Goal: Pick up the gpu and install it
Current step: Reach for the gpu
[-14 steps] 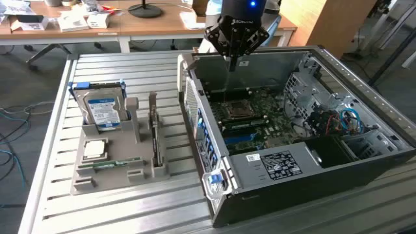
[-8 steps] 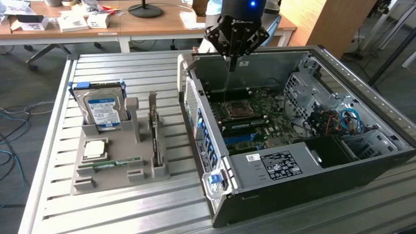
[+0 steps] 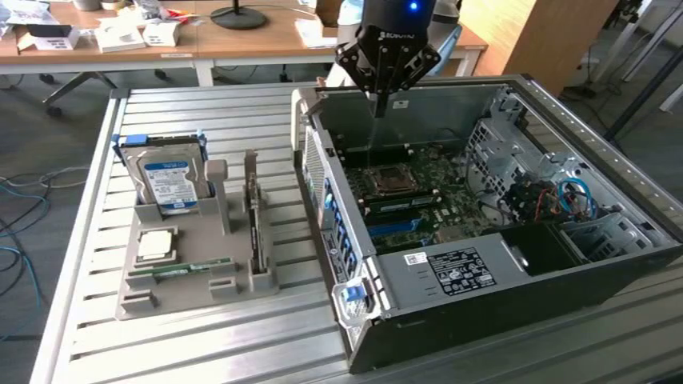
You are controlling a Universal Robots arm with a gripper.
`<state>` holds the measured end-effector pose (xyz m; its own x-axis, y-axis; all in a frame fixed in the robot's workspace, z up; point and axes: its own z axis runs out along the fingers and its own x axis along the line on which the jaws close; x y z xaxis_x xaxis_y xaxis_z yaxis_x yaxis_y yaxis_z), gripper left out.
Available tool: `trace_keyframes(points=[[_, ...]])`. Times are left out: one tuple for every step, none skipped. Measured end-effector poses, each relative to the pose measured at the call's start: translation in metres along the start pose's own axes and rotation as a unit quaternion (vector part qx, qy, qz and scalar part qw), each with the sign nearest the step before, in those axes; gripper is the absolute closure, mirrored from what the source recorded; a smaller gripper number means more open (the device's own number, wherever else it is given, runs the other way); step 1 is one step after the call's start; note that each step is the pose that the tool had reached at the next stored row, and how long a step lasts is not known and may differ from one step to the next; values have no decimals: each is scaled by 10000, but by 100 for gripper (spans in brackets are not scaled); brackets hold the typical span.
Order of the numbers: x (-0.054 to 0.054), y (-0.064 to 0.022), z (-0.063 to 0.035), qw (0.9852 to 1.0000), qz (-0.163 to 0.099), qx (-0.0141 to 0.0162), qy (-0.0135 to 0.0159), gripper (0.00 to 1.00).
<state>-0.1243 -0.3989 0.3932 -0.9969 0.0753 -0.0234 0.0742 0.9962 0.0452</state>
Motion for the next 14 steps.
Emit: trace_keyframes(points=[[11,-1,-1,10000,0,1,1,89],[23,-1,-1,10000,0,1,1,89],[37,-2,-1,10000,0,0,0,89],[53,-4,-1,10000,0,1,1,89],[72,-5,-1,10000,0,1,0,89],[92,-7,-2,10000,0,1,0,89],[115,-8,-2,10000,0,1,1,89],[139,-10,-3,10000,-1,1,0,89],[163,-12,-3,10000,0,0,1,89],[187,-14,-4,10000,0,1,1,89],[212,-16,-4,10000,0,1,1,89],[235,-17,-4,10000,1,1,0,89],[260,-19,-4,10000,0,0,0,89],[284,-21,-5,10000,0,1,1,89]])
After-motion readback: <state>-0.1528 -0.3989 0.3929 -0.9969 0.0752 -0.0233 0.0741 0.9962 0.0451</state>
